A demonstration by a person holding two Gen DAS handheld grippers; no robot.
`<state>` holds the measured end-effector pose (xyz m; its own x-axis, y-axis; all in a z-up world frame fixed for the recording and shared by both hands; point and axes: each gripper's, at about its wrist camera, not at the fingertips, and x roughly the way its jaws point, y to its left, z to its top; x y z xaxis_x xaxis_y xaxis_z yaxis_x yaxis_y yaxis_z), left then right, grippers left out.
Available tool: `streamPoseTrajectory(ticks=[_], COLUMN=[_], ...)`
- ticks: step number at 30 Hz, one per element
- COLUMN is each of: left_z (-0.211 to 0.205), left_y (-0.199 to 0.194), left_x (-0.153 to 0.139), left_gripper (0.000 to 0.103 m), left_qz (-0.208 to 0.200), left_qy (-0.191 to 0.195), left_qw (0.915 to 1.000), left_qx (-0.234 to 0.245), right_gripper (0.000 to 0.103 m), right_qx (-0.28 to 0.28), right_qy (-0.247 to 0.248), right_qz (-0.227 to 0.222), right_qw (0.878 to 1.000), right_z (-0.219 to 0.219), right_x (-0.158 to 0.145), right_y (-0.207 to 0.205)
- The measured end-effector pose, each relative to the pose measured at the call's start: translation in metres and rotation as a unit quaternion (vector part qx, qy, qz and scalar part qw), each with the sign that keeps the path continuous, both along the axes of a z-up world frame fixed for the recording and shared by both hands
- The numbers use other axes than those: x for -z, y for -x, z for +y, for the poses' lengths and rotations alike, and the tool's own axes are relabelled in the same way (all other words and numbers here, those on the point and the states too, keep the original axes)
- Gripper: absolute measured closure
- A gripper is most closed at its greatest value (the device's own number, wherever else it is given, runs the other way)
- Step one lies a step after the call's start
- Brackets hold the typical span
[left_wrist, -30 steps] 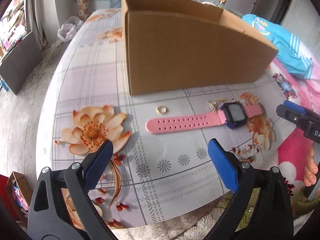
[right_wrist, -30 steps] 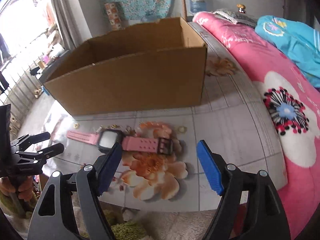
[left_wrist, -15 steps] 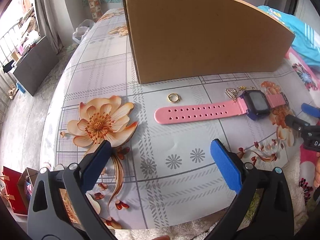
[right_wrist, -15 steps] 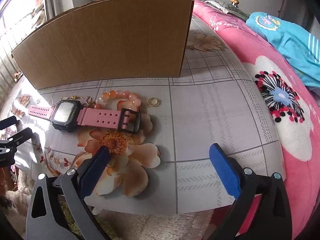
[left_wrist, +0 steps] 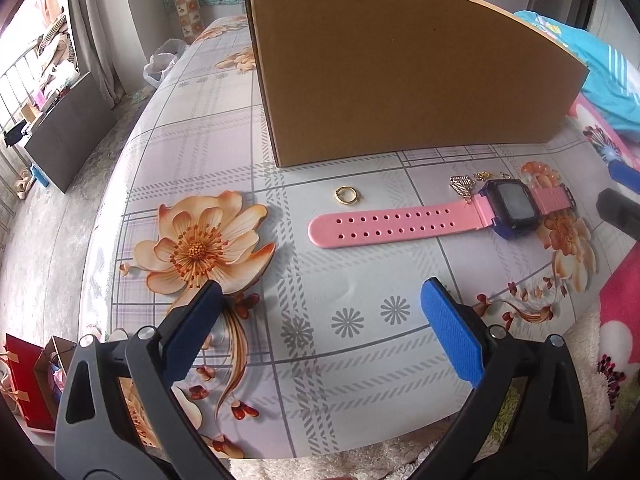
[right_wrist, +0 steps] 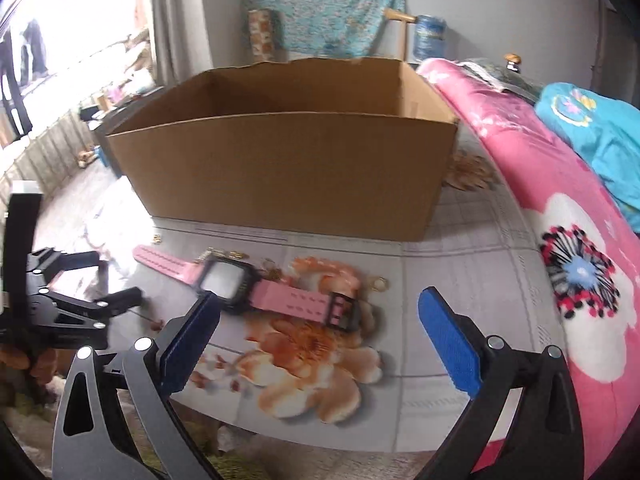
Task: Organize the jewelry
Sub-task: 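Lower the right gripper onto the pink-strap watch face and close it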
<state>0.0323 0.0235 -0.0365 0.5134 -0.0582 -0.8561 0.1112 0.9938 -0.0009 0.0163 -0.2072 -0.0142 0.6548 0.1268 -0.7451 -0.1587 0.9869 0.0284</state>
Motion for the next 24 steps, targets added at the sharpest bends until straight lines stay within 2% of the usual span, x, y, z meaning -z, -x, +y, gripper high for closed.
streamPoseTrajectory(ticks=[7, 11, 19, 24], left_z=[0.005, 0.010, 0.020, 0.024], left_y=[-0.003, -0.001, 0.000, -0.002], left_x=[0.002, 0.001, -0.002, 0.000], left_gripper=[0.007, 0.007, 0.008, 0.008], left_qz=[-0.002, -0.007, -0.023, -0.030], left_qy=[0.004, 0.019, 0.055, 0.064], left_qw=[0.9997, 0.9994, 0.9979, 0.9971], left_qx=[0.025, 0.029, 0.026, 0.029], right_gripper=[0.031, 0.033, 0.044, 0.050], right_qx=[-0.104, -0.162, -0.196, -0.202], right_qy=[0.010, 0.026, 0.082, 0.085], right_qz=[0.024, 0.051, 0.086, 0.091], right_qw=[0.994, 0.985, 0.973, 0.971], right_z=[0.046, 0.061, 0.078, 0.083], right_x=[0.009, 0.019, 0.038, 0.034], right_y=[-0.028, -0.041, -0.052, -0.051])
